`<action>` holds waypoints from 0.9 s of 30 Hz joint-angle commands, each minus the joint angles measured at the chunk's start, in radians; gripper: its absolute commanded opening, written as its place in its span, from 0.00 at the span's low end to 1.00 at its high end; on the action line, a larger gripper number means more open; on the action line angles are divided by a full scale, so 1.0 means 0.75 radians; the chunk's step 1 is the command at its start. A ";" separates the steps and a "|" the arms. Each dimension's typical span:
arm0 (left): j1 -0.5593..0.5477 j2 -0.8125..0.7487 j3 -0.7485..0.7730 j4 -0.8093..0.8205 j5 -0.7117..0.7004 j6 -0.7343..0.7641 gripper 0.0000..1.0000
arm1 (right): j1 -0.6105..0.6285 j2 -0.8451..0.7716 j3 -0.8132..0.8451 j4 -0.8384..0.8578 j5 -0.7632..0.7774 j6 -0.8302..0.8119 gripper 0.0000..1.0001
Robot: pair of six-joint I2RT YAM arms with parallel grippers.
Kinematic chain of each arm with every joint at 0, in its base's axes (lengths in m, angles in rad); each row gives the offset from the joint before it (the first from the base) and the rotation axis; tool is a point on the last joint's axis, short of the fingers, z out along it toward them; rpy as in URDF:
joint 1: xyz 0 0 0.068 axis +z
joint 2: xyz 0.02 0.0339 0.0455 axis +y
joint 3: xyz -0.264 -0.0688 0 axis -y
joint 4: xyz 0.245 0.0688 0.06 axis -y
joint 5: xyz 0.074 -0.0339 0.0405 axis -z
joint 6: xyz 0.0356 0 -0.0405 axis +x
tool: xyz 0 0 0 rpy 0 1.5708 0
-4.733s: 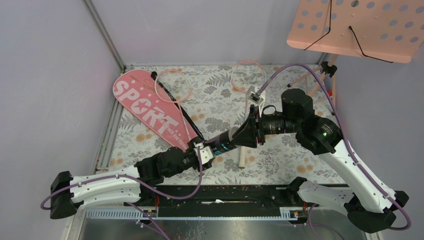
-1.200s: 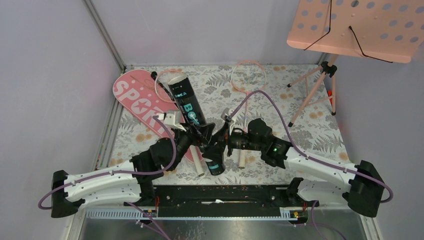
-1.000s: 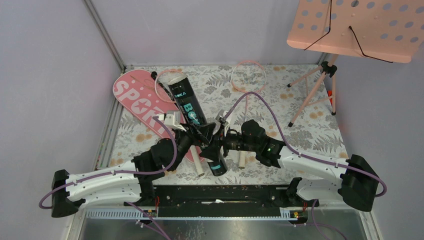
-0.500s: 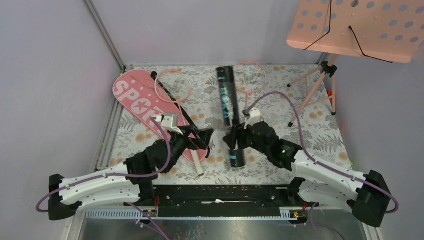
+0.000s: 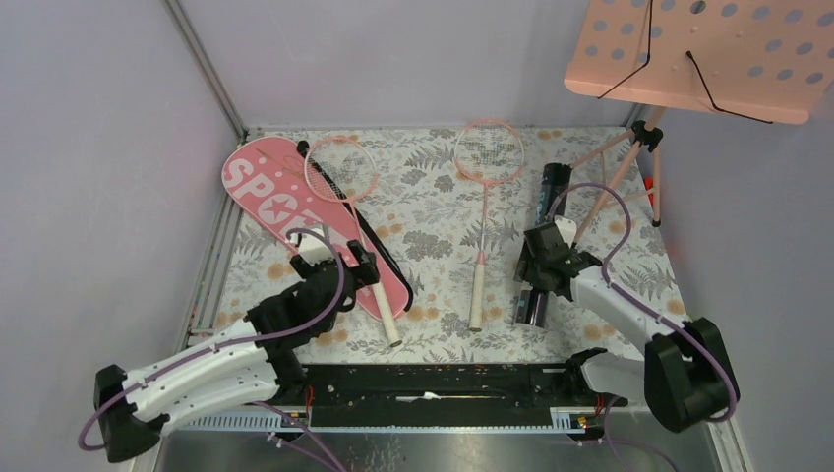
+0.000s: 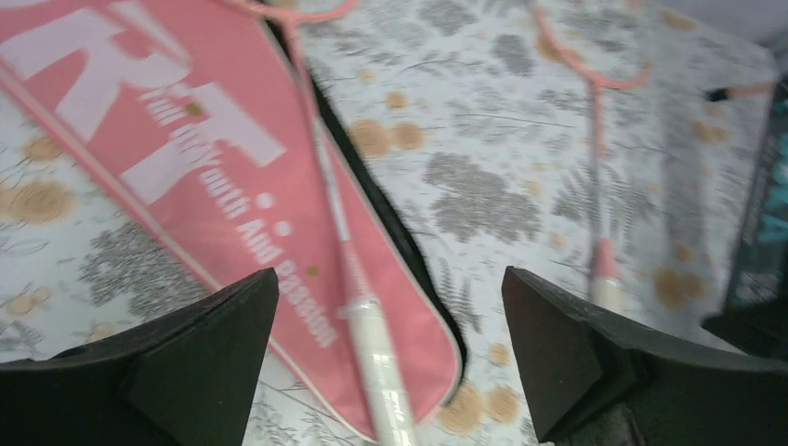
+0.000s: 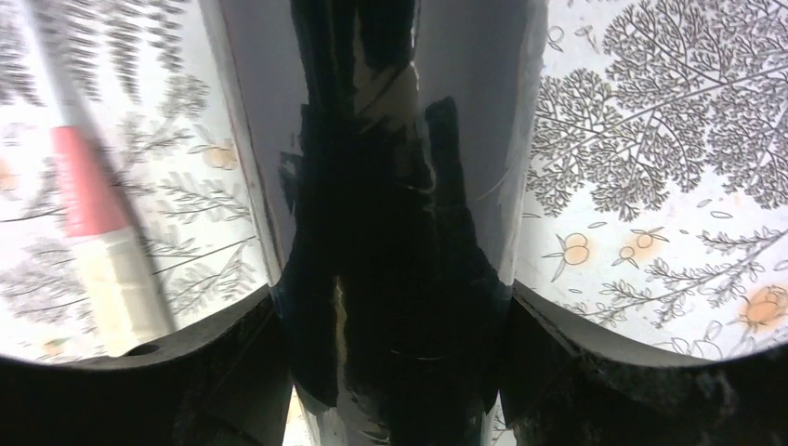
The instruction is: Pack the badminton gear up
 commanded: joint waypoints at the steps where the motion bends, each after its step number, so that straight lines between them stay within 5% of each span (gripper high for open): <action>1: 0.318 0.038 -0.076 -0.006 0.263 -0.100 0.99 | -0.022 0.139 0.157 -0.064 0.131 0.022 0.65; 7: 0.678 0.161 -0.170 0.012 0.423 -0.219 0.99 | -0.023 0.128 0.205 -0.089 0.155 0.015 0.99; 18: 1.051 0.464 -0.190 0.228 0.560 -0.287 0.98 | -0.024 -0.346 0.003 0.118 -0.075 -0.079 1.00; 25: 1.091 0.754 -0.117 0.375 0.659 -0.315 0.92 | -0.022 -0.580 -0.085 0.162 -0.142 -0.071 1.00; 27: 1.093 0.817 -0.054 0.325 0.650 -0.313 0.84 | -0.022 -0.608 -0.095 0.163 -0.135 -0.077 0.99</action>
